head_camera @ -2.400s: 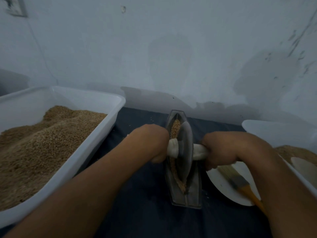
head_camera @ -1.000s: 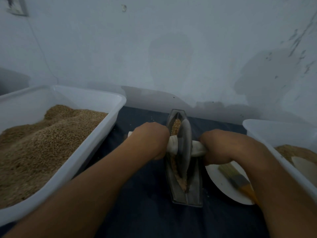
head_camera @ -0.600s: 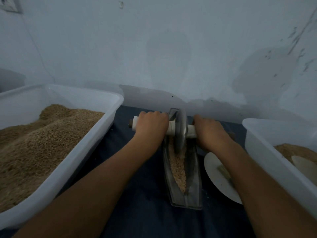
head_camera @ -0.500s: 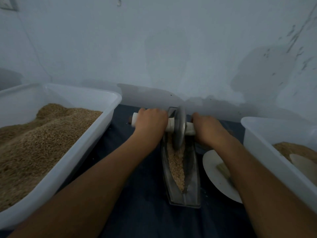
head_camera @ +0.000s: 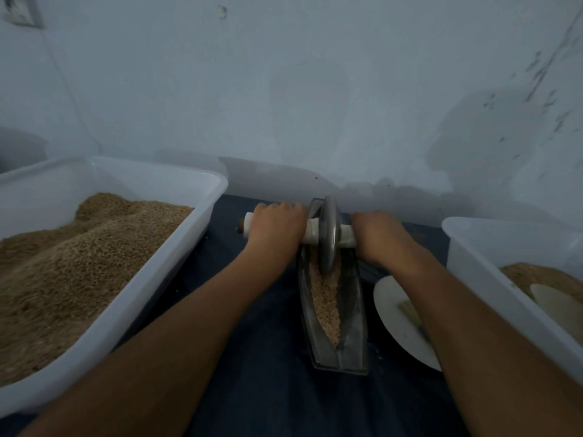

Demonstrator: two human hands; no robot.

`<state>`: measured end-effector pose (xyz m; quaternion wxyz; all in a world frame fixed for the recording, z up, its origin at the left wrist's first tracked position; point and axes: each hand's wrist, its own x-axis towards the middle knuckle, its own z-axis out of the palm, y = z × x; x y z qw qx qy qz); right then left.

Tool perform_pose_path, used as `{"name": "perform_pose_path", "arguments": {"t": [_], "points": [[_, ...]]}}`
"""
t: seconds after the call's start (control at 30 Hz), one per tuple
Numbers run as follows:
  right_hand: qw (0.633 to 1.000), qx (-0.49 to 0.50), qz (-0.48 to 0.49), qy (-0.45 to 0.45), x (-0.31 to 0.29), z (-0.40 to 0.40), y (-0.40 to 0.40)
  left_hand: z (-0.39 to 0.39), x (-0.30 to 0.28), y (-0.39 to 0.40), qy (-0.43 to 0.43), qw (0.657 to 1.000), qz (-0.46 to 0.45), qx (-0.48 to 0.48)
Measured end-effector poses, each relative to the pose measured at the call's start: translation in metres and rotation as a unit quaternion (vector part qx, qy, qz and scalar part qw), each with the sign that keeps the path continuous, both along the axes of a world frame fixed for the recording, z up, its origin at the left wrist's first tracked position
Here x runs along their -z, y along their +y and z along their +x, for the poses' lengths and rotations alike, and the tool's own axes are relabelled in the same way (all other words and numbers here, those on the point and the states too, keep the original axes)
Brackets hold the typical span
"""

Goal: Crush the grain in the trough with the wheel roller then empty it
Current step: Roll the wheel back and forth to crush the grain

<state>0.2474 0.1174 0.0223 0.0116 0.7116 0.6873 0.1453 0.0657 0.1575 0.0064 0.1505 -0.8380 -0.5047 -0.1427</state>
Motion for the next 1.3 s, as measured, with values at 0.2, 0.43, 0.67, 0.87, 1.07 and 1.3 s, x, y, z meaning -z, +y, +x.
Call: {"name": "perform_pose_path", "arguments": {"t": [0.2,0.43,0.67,0.87,1.07,1.3], "points": [[1.0,0.029,-0.003,0.002,0.008,-0.007,-0.025,-0.006,0.002,-0.018,0.013,1.0,0.009,0.004],[0.999,0.033,0.015,0.006,0.01,-0.017,-0.055,-0.011,-0.001,-0.045,0.023,1.0,-0.003,-0.006],[0.997,0.006,0.076,-0.006,0.014,-0.03,-0.097,-0.023,-0.002,-0.082,0.043,0.999,0.0,-0.007],[0.997,0.004,0.071,0.016,0.017,-0.031,-0.122,-0.025,-0.012,-0.104,0.054,0.998,0.025,0.005],[0.984,-0.044,0.167,0.041,0.026,-0.032,-0.126,-0.037,0.001,-0.108,0.028,0.999,0.031,-0.001],[0.995,0.002,0.093,0.044,0.028,-0.015,-0.086,-0.022,-0.003,-0.07,0.034,0.999,0.033,0.027]]}}
